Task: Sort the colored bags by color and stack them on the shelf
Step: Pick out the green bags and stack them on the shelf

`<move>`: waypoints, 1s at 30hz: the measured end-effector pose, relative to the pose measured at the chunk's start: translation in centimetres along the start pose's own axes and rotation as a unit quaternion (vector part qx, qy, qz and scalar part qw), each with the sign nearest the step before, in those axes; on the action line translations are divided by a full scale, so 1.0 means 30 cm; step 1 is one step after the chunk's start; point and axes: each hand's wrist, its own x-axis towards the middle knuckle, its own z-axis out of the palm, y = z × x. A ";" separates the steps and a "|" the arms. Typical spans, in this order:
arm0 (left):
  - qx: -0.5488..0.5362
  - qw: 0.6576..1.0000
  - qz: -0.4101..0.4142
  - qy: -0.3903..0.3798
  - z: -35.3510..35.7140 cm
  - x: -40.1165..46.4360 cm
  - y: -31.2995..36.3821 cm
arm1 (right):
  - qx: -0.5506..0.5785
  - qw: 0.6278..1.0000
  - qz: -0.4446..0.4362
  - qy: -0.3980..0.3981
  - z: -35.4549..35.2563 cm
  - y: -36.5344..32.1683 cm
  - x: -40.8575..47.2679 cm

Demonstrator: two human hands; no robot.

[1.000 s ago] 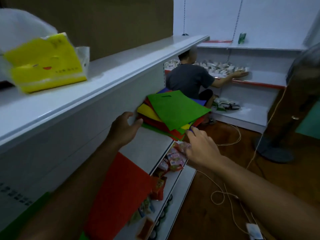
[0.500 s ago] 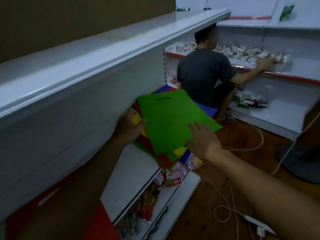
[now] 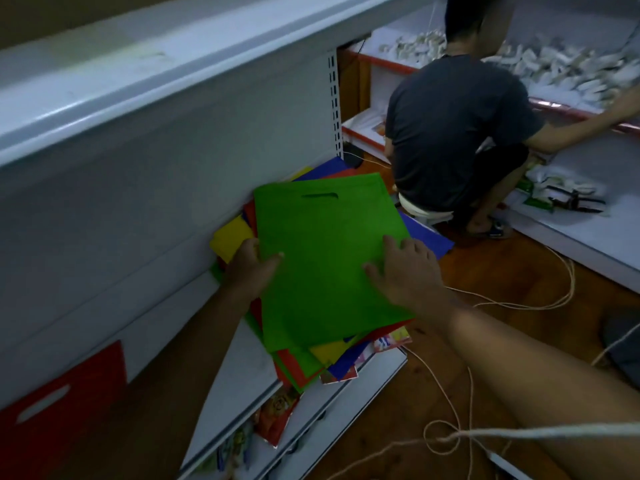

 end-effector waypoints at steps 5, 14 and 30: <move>-0.017 0.998 -0.037 0.044 0.007 0.033 0.001 | 0.005 1.000 -0.017 0.020 0.002 0.013 0.000; 0.035 0.995 -0.037 0.083 -0.022 0.025 -0.034 | -0.008 0.997 -0.068 0.044 0.061 0.013 -0.037; -0.289 0.957 -0.018 -0.013 -0.115 -0.075 -0.025 | 0.128 0.986 -0.084 0.071 0.049 -0.029 -0.070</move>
